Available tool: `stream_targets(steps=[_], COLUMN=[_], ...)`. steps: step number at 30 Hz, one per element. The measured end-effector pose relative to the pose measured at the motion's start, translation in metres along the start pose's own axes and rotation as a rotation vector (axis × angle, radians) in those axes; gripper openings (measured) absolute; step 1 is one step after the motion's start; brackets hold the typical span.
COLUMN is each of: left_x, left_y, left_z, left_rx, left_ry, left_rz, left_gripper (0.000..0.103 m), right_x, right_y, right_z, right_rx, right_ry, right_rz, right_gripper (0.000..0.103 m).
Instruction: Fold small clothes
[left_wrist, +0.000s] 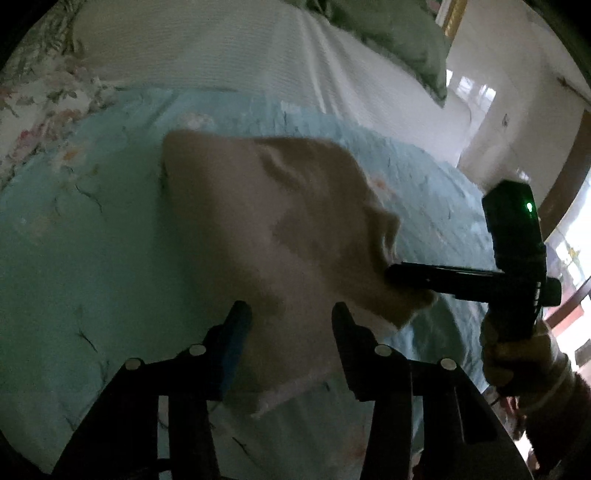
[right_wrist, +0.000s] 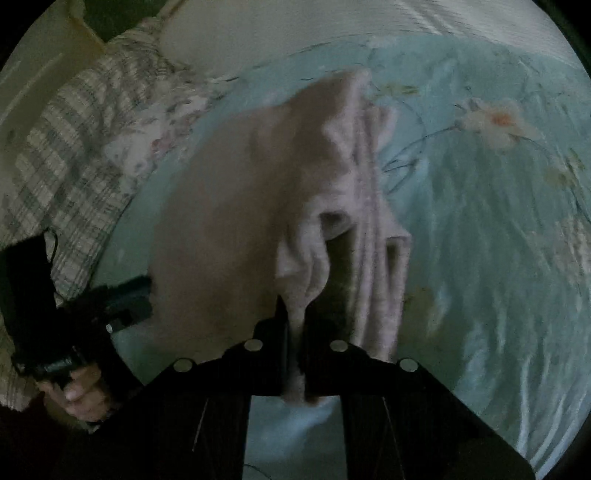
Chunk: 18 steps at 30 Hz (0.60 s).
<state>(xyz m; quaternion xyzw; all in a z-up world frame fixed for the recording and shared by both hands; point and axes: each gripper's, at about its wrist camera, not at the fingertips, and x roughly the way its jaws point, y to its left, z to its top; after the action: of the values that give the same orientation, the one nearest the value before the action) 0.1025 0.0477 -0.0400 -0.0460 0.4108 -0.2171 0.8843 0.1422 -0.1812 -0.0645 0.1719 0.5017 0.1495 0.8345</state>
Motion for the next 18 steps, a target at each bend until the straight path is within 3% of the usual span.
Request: stream_targets(steps=[4,9,11,13,14,15,18], left_x=[0.005,0.019,0.027,0.025,0.023,0.021,0.02], left_y=[0.002,0.001,0.0,-0.001,-0.001,-0.001,0.002], left_z=[-0.004,-0.009,-0.014,-0.014,-0.013,-0.012,-0.01], left_rx=[-0.011,0.0,0.001,0.007,0.01,0.012,0.016], left_ry=[0.026,0.051,0.07,0.072,0.073,0.076,0.08], left_rz=[-0.005,0.006,0.029,0.024,0.016,0.011,-0.002], left_gripper=[0.042,0.042,0.042,0.044,0.044,0.044,0.044], right_x=[-0.041,-0.008,-0.009,-0.02,-0.027,-0.033,-0.042], right_y=[-0.01,-0.034,-0.037,-0.038,-0.038,-0.037,-0.034], right_z=[0.013,-0.002,-0.01,-0.007,-0.001,0.006,0.035], right_rx=[0.036,0.082,0.105,0.138,0.143,0.143,0.137], right_ry=[-0.132,0.036,0.035,-0.003,-0.036,-0.072,-0.149], right_rz=[0.054,-0.004,0.007,0.031,0.037,0.042,0.056], right_gripper=[0.007,0.011,0.014,0.032,0.049,0.057,0.057])
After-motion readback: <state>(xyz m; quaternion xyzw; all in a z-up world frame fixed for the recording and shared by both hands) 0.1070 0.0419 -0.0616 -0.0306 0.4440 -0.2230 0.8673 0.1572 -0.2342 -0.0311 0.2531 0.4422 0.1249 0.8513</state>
